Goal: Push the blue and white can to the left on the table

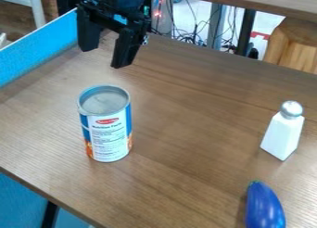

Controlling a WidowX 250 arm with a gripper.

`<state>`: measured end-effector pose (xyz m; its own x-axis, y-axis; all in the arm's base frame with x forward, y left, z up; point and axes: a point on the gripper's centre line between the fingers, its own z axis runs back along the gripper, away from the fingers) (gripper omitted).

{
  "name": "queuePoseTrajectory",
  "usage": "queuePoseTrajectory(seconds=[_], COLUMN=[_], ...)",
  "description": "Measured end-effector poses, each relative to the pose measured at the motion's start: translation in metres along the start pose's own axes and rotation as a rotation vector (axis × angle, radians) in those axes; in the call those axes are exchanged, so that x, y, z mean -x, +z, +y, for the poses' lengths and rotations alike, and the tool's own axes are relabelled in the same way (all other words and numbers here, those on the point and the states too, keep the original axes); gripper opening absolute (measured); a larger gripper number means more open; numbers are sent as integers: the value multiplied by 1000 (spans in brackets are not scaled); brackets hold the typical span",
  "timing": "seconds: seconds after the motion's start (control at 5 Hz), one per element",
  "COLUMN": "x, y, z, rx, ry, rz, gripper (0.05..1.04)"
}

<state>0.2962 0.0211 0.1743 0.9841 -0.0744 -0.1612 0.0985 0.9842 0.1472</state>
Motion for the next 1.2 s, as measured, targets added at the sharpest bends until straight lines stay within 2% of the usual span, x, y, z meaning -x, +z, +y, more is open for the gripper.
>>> queuePoseTrajectory(seconds=[0.2, 0.4, 0.6, 0.8, 1.0, 1.2], x=[-1, 2, 10, 41, 56, 60], y=[-8, -5, 12, 24, 13, -2], z=[-2, -15, -44, -48, -75, -95], rx=[3, 86, 97, 112, 126, 125], ry=[-6, -35, -114, -164, -226, -254], rz=[26, -31, -89, -98, -62, -18], gripper=[1001, 1001, 1001, 1001, 1001, 1001])
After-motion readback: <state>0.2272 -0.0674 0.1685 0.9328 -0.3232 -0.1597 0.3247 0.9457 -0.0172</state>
